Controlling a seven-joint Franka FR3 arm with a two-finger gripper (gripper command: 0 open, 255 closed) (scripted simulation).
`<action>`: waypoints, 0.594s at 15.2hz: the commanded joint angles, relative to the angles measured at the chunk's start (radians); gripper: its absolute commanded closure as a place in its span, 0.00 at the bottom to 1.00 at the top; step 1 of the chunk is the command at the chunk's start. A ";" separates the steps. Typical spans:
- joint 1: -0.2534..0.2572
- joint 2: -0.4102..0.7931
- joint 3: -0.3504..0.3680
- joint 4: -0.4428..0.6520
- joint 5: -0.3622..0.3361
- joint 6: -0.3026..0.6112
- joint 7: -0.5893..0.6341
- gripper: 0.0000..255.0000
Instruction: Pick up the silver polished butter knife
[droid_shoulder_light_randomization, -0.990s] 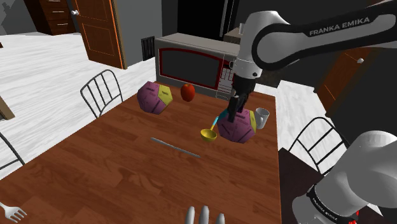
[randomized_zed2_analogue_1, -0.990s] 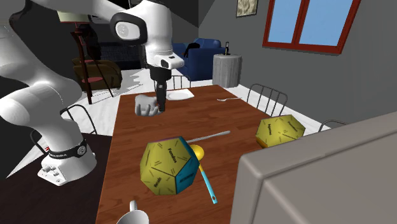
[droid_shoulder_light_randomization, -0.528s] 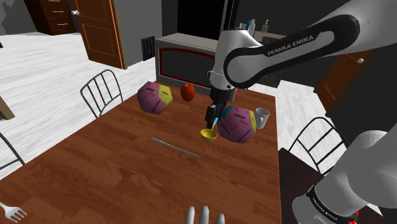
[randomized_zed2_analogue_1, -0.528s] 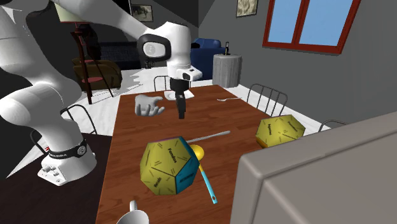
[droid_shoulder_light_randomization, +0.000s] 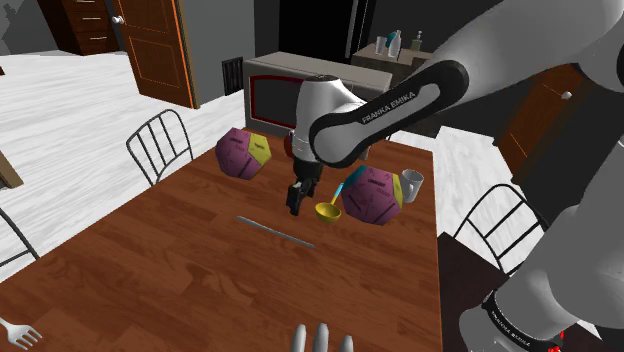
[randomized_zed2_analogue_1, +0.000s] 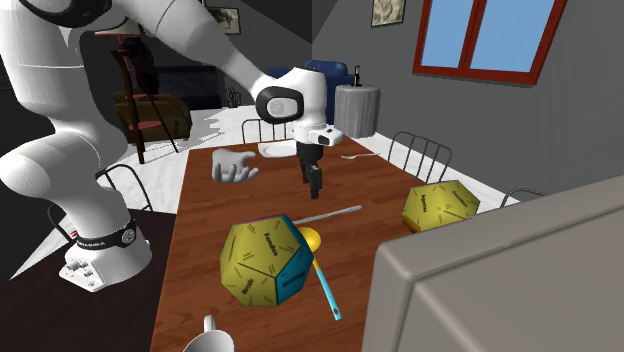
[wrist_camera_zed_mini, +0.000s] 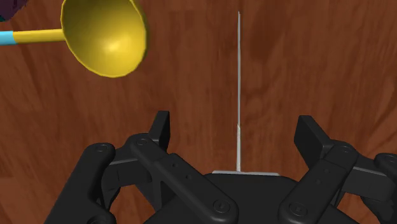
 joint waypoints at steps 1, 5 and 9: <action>0.017 0.078 0.002 0.059 -0.041 0.026 0.025 0.00; 0.060 0.230 -0.009 0.188 -0.117 0.058 0.067 0.00; 0.102 0.351 -0.025 0.307 -0.169 0.069 0.091 0.00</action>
